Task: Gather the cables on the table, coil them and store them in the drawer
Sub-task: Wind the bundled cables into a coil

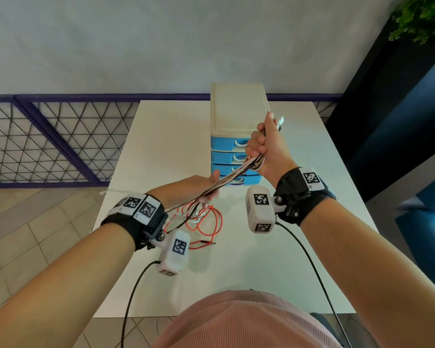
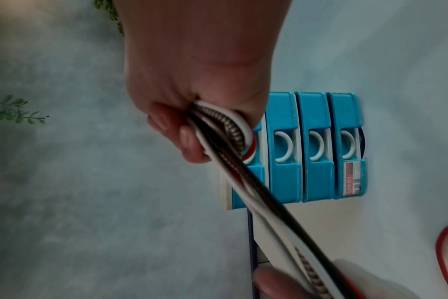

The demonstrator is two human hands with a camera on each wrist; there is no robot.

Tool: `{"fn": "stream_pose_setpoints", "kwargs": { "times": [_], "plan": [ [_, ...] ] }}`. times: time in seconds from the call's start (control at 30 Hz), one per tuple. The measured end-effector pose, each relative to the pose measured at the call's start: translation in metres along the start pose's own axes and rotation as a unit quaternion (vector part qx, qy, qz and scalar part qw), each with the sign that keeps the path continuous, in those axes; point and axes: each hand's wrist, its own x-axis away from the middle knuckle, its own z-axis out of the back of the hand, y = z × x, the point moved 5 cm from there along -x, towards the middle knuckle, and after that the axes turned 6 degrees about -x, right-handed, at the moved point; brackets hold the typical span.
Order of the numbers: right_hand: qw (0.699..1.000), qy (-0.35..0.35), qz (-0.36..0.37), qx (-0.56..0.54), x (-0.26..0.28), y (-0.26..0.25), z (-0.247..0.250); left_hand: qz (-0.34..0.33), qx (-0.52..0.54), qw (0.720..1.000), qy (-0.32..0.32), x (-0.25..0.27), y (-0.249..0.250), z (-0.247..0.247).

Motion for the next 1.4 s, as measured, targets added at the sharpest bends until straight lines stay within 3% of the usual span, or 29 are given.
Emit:
{"fn": "stream_pose_setpoints", "kwargs": {
  "times": [0.23, 0.3, 0.43, 0.5, 0.63, 0.73, 0.8, 0.97, 1.1, 1.23, 1.4],
  "plan": [
    [0.998, -0.053, -0.015, 0.001, -0.005, -0.006, -0.004, -0.02, 0.146, 0.986, -0.08, 0.003, -0.005, 0.004],
    [0.998, -0.064, -0.019, -0.002, -0.007, -0.007, -0.005, -0.03, 0.14, 0.986, -0.082, 0.006, 0.0, 0.007],
    [0.994, -0.084, -0.022, 0.061, -0.006, -0.008, -0.006, -0.03, -0.023, 0.999, -0.019, 0.003, 0.006, 0.018],
    [0.988, -0.088, -0.022, 0.123, -0.004, -0.008, -0.008, -0.014, -0.14, 0.99, 0.023, -0.001, 0.007, 0.026],
    [0.961, -0.117, -0.021, 0.25, 0.001, 0.0, -0.011, -0.013, -0.375, 0.922, 0.1, -0.001, 0.029, 0.036],
    [0.935, -0.147, -0.046, 0.318, 0.005, 0.013, -0.015, -0.066, -0.46, 0.877, 0.117, 0.001, 0.048, 0.034],
    [0.928, -0.158, -0.069, 0.331, 0.006, 0.019, -0.014, -0.09, -0.479, 0.865, 0.121, 0.002, 0.054, 0.033],
    [0.926, -0.16, -0.111, 0.322, 0.013, 0.022, -0.011, -0.076, -0.459, 0.882, 0.079, 0.001, 0.05, 0.033],
    [0.958, -0.132, -0.108, 0.231, 0.009, 0.012, -0.009, -0.009, -0.362, 0.932, 0.009, 0.004, 0.037, 0.033],
    [0.952, -0.134, -0.087, 0.26, 0.006, 0.002, -0.004, 0.029, -0.188, 0.982, 0.011, 0.01, 0.038, 0.033],
    [0.94, -0.15, -0.093, 0.291, 0.01, 0.013, -0.005, 0.037, -0.305, 0.947, 0.093, 0.002, 0.037, 0.046]
  ]
}}
